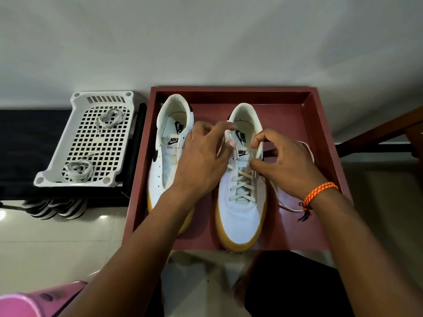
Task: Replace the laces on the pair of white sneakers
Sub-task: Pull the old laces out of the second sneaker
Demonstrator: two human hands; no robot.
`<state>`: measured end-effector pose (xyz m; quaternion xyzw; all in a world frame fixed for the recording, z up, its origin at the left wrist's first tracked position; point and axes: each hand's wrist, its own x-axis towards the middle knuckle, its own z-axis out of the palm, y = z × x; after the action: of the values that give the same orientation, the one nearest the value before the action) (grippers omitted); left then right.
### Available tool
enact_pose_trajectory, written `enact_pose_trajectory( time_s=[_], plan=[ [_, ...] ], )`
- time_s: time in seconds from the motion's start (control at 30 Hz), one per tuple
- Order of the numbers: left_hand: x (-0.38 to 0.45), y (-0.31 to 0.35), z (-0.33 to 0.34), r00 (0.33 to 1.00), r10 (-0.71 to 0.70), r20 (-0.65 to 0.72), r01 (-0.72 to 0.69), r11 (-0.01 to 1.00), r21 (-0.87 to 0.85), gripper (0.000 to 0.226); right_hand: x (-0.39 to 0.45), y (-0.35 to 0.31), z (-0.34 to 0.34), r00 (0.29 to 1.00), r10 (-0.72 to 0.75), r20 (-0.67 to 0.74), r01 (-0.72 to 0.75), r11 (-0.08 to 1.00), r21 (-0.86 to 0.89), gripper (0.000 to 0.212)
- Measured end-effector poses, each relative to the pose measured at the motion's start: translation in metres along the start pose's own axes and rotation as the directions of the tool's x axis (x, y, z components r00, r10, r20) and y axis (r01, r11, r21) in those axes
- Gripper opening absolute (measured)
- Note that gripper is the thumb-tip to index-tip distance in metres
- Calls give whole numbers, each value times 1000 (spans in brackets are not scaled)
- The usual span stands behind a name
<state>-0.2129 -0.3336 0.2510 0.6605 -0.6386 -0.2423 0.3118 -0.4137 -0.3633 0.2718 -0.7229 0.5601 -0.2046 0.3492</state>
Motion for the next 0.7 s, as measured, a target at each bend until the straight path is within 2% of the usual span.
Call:
enact_pose_trajectory(
  time_s=[0.13, 0.23, 0.33, 0.47, 0.57, 0.7],
  plan=[
    [-4, 1, 7, 1000, -6, -29, 8, 996, 93, 38, 1, 0, 1, 1000, -5, -11, 5, 1000, -8, 23],
    [-4, 1, 7, 999, -25, -37, 27, 997, 78, 44, 2, 2, 1, 1000, 4, -25, -5, 1000, -13, 21],
    [-1, 3, 4, 996, -12, -85, 18, 997, 79, 40, 2, 0, 0, 999, 11, -45, -13, 999, -36, 22],
    [1, 8, 1, 1000, -16, 22, 16, 1000, -21, 31, 3, 2, -1, 999, 12, -44, -13, 1000, -26, 22],
    [1, 5, -4, 997, 13, 73, -8, 998, -70, 37, 4, 4, -2, 1000, -2, -17, 2, 1000, 24, 24],
    [5, -6, -12, 983, 32, 178, -1, 985, -170, 43, 5, 7, -4, 1000, -2, 11, 1, 999, 50, 39]
  ],
)
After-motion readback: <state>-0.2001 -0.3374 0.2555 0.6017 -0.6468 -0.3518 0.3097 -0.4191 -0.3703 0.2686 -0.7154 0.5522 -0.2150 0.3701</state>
